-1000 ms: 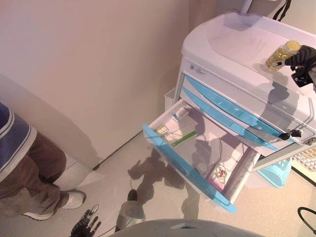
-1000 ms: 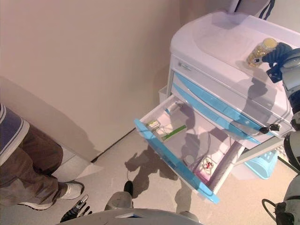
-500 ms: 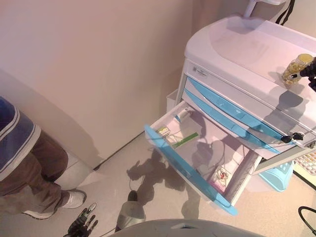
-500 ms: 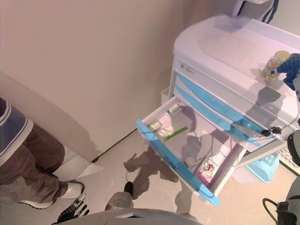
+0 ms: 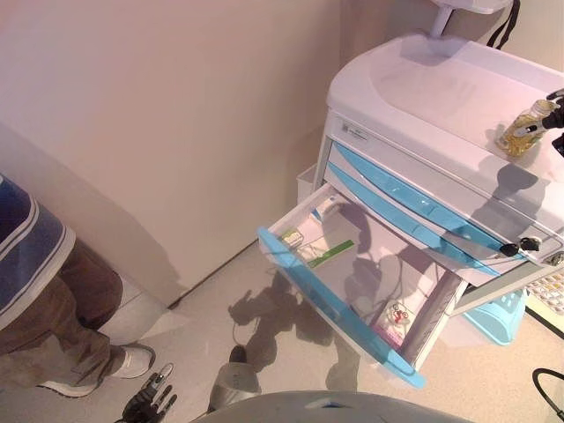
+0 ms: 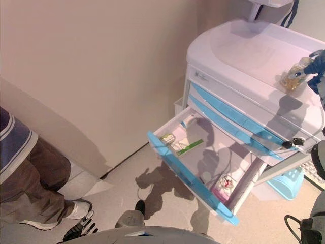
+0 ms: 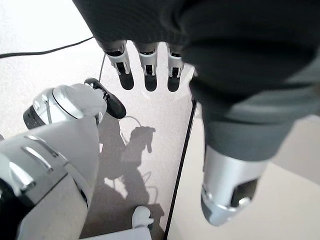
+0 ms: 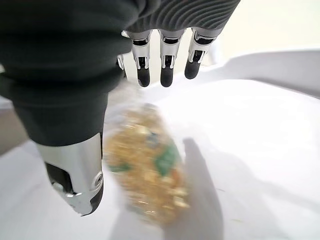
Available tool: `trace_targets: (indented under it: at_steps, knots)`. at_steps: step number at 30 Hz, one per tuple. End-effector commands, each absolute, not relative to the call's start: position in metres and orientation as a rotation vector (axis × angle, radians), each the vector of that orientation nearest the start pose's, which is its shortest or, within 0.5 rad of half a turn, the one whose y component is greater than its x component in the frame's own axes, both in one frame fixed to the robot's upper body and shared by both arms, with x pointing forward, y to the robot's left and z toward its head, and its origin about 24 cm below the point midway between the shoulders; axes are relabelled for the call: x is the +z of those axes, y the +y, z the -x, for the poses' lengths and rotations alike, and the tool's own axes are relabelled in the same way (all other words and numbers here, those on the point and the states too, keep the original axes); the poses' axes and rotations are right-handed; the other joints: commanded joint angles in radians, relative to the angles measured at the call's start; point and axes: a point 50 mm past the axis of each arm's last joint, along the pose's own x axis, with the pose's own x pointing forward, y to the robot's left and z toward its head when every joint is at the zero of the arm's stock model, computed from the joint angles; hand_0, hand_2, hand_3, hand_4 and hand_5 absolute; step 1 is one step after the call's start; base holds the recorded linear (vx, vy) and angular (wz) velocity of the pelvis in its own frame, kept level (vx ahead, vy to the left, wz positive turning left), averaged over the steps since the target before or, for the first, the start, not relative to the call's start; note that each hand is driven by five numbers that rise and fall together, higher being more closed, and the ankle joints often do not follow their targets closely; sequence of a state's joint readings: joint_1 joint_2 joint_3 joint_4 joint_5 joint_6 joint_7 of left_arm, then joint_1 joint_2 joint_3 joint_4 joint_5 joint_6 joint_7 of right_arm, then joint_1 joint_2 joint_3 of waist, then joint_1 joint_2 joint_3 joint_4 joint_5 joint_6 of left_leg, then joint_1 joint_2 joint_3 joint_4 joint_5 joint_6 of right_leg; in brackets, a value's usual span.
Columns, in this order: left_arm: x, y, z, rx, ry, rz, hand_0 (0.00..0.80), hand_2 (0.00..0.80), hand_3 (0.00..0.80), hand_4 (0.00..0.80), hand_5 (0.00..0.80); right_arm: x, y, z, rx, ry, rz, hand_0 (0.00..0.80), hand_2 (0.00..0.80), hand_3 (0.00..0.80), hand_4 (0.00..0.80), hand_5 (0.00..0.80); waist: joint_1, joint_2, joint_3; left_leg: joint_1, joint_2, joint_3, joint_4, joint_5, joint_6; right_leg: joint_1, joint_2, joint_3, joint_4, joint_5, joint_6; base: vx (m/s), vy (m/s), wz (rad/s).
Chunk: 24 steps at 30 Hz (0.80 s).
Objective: Open the drawer and pick up the medicine
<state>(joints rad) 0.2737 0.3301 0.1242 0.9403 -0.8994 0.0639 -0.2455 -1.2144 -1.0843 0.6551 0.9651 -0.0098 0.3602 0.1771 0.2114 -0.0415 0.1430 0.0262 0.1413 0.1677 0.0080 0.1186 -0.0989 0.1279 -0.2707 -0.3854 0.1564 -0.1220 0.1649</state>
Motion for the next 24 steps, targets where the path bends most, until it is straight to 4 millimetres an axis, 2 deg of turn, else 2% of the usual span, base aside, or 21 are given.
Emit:
trace_targets:
  at_steps: [1, 8, 12, 14, 15, 18, 24]
  knots:
    - [-0.130, 0.300, -0.049, 0.538, 0.876, 0.591, 0.000, 0.000, 0.000, 0.000, 0.000, 0.350, -0.354, -0.344, -0.536, 0.114, 1.149, 0.000, 0.000, 0.000, 0.000, 0.000, 0.021, -0.020, -0.003, 0.063, 0.033, -0.022, 0.053, -0.111, 0.005, -0.067, -0.036, -0.002, -0.025, 0.144, -0.013, -0.035, -0.023, -0.08]
    - [-0.124, 0.297, -0.066, 0.436, 0.822, 0.537, 0.000, 0.000, 0.000, 0.000, 0.000, 0.375, -0.324, -0.342, -0.540, -0.098, 1.130, 0.000, 0.000, 0.000, 0.000, 0.000, -0.010, -0.017, -0.017, 0.073, 0.035, 0.005, 0.042, -0.109, 0.002, -0.070, -0.025, 0.018, -0.041, 0.153, -0.012, -0.044, -0.026, -0.14]
    - [-0.118, 0.297, -0.078, 0.305, 0.837, 0.325, 0.000, 0.000, 0.000, 0.000, 0.000, 0.387, -0.304, -0.334, -0.566, -0.285, 1.115, 0.000, 0.000, 0.000, 0.000, 0.000, -0.039, -0.008, -0.026, 0.080, 0.036, 0.028, 0.033, -0.108, 0.002, -0.073, -0.015, 0.036, -0.052, 0.155, -0.012, -0.058, -0.018, -0.16]
    - [-0.115, 0.295, -0.085, 0.213, 0.842, 0.217, 0.000, 0.000, 0.000, 0.000, 0.000, 0.390, -0.291, -0.327, -0.553, -0.422, 1.102, 0.000, 0.000, 0.000, 0.000, 0.000, -0.060, -0.003, -0.032, 0.079, 0.038, 0.040, 0.030, -0.106, 0.000, -0.080, -0.009, 0.051, -0.058, 0.156, -0.010, -0.075, -0.030, -0.24]
    - [-0.114, 0.294, -0.089, 0.187, 0.835, 0.190, 0.000, 0.000, 0.000, 0.000, 0.000, 0.389, -0.278, -0.322, -0.510, -0.487, 1.093, 0.000, 0.000, 0.000, 0.000, 0.000, -0.074, 0.003, -0.033, 0.083, 0.041, 0.048, 0.028, -0.110, -0.002, -0.082, -0.004, 0.059, -0.057, 0.152, -0.010, -0.075, -0.024, -0.27]
    - [-0.107, 0.289, -0.106, 0.108, 0.799, 0.092, 0.000, 0.000, 0.000, 0.000, 0.000, 0.362, -0.249, -0.305, -0.315, -0.611, 1.042, 0.000, 0.000, 0.000, 0.000, 0.000, -0.123, 0.014, -0.038, 0.085, 0.042, 0.068, 0.022, -0.114, -0.002, -0.095, 0.004, 0.087, -0.062, 0.152, -0.006, -0.080, -0.024, -0.26]
    - [-0.098, 0.278, -0.141, -0.078, 0.766, -0.150, 0.000, 0.000, 0.000, 0.000, 0.000, 0.291, -0.198, -0.275, 0.169, -0.631, 0.964, 0.000, 0.000, 0.000, 0.000, 0.000, -0.200, 0.031, -0.042, 0.106, 0.050, 0.119, 0.005, -0.119, -0.004, -0.108, 0.021, 0.138, -0.075, 0.155, -0.005, -0.069, -0.023, -0.31]
